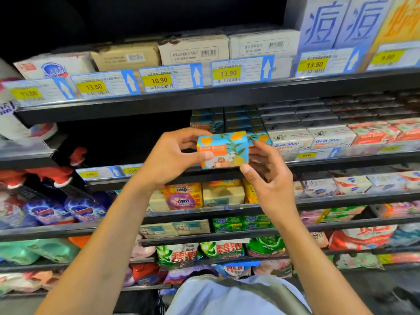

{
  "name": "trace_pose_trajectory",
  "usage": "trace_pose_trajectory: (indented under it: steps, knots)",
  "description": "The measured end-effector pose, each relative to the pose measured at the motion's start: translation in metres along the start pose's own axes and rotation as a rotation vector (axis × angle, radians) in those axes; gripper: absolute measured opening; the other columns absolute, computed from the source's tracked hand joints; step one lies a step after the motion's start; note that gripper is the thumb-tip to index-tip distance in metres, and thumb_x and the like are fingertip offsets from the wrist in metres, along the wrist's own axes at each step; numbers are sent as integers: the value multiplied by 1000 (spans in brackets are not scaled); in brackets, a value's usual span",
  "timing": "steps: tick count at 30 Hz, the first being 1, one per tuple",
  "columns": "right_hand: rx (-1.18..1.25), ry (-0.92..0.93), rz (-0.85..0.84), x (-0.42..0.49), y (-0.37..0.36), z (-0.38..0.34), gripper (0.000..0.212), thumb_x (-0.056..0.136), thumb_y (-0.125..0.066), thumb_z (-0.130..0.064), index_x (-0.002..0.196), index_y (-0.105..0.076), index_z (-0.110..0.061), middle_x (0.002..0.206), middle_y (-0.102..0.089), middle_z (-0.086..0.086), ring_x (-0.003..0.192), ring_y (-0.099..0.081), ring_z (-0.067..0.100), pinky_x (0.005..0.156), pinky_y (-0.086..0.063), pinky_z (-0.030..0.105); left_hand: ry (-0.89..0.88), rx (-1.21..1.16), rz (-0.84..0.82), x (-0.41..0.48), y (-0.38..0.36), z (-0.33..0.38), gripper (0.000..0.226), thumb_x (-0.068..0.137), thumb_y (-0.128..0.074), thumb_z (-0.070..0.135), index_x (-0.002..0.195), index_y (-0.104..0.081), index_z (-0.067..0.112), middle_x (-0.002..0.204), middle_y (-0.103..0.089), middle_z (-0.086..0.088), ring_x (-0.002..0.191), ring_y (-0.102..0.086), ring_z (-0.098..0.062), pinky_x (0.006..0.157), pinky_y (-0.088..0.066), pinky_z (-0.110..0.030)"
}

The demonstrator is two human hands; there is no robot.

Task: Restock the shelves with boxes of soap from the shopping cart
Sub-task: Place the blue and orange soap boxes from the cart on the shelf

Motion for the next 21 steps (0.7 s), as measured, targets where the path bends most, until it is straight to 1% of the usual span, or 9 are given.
trace_pose_trajectory:
  steps: [2, 3, 4, 6, 9, 12, 16, 19, 21]
  knots:
    - [-357, 253, -37, -2, 3, 8, 47, 94, -74, -26, 136, -59, -9, 130, -63, 0, 123, -59, 11, 104, -48, 27, 27, -64, 75, 7, 14, -7, 38, 78, -80, 8, 108, -69, 28, 105, -76, 8, 104, -71, -12, 92, -56, -28]
    - [-511, 391, -78, -4, 2, 14, 44, 95, -73, -28, 133, -62, -7, 129, -63, 2, 122, -59, 15, 105, -48, 29, 49, -98, 113, 12, 21, -11, 37, 79, -79, 8, 109, -69, 27, 103, -77, 8, 103, -71, -12, 93, -56, -30]
    - [-631, 506, -132, -5, 0, 20, 43, 96, -72, -29, 130, -65, -5, 126, -64, 6, 119, -60, 20, 103, -50, 34, 67, -126, 142, 18, 28, -15, 37, 81, -77, 6, 110, -68, 26, 101, -77, 8, 101, -71, -12, 92, -57, -31]
    - [-791, 642, -223, -7, -6, 32, 43, 96, -70, -31, 131, -66, -5, 125, -66, 9, 115, -62, 28, 99, -51, 41, 85, -144, 174, 29, 38, -23, 37, 84, -73, 0, 111, -67, 24, 97, -77, 10, 95, -71, -9, 89, -58, -27]
    - [-917, 698, -285, -9, -10, 48, 48, 98, -66, -34, 138, -62, -9, 132, -63, 9, 120, -59, 29, 104, -48, 44, 85, -59, 177, 44, 48, -33, 39, 83, -74, -3, 114, -67, 20, 102, -74, 8, 93, -70, -6, 85, -57, -23]
    - [-994, 710, -296, -10, -10, 61, 52, 98, -63, -36, 142, -59, -9, 136, -60, 10, 124, -56, 31, 107, -46, 45, 93, 76, 137, 57, 49, -46, 42, 81, -79, -1, 115, -66, 19, 104, -71, 4, 89, -67, -1, 81, -56, -23]
    - [-1016, 733, -248, -12, -12, 68, 51, 97, -65, -33, 142, -59, -9, 134, -62, 9, 122, -57, 31, 106, -46, 44, 112, 226, 74, 70, 40, -57, 42, 79, -84, 8, 114, -68, 23, 105, -69, -3, 95, -66, -7, 86, -56, -25]
    - [-1036, 747, -228, -11, -13, 70, 51, 96, -65, -32, 142, -59, -9, 133, -62, 9, 122, -56, 30, 105, -46, 45, 71, 320, 62, 76, 34, -57, 40, 80, -84, 11, 116, -67, 22, 98, -65, 1, 87, -62, 2, 78, -52, -11]
    - [-1031, 757, -206, -10, -14, 73, 51, 95, -66, -30, 141, -60, -10, 132, -63, 9, 121, -55, 30, 104, -47, 45, 45, 399, 69, 78, 32, -57, 41, 81, -83, 13, 117, -67, 22, 93, -63, 7, 83, -60, 3, 73, -46, -3]
Point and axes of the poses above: each hand's wrist, its own x-axis towards the middle knuckle, its own y-axis out of the back of the hand, z = x × y, the point moved 3 cm from there along x, towards the middle knuckle
